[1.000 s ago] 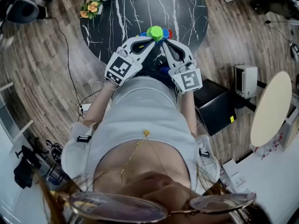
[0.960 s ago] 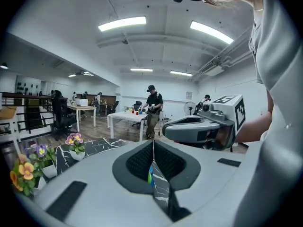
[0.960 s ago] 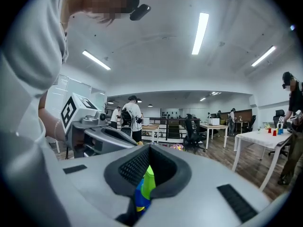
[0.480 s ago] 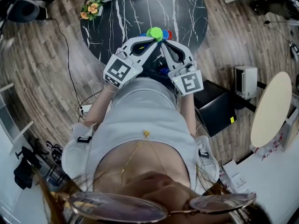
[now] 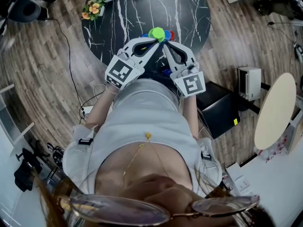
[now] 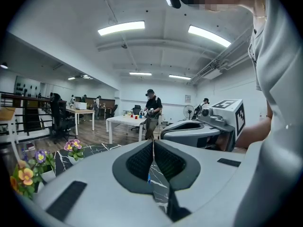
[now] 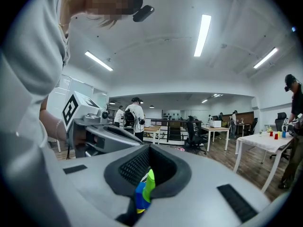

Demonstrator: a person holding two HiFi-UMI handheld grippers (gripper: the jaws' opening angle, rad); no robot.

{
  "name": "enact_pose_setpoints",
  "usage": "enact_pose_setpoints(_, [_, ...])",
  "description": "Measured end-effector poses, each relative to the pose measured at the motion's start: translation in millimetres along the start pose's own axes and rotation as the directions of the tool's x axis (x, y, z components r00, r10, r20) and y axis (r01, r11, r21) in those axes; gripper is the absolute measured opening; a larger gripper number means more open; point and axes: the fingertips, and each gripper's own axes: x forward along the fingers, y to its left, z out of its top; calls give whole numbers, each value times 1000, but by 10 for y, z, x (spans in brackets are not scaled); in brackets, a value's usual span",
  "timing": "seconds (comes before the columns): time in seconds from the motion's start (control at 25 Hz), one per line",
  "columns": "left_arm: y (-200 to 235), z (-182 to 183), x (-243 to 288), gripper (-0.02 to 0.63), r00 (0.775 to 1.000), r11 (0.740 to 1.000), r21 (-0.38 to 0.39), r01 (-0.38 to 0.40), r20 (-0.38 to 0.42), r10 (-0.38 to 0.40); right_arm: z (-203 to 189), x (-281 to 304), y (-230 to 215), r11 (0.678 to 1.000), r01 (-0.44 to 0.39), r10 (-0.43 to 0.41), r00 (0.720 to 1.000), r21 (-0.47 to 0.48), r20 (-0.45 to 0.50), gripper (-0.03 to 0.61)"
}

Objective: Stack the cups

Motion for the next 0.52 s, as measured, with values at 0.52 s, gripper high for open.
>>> enact_pose_setpoints(0.52, [9,-10,20,34,1000,1000,1,2,-12,-2,-10,-3,-15,1000,0,0,1000,1,-9,17])
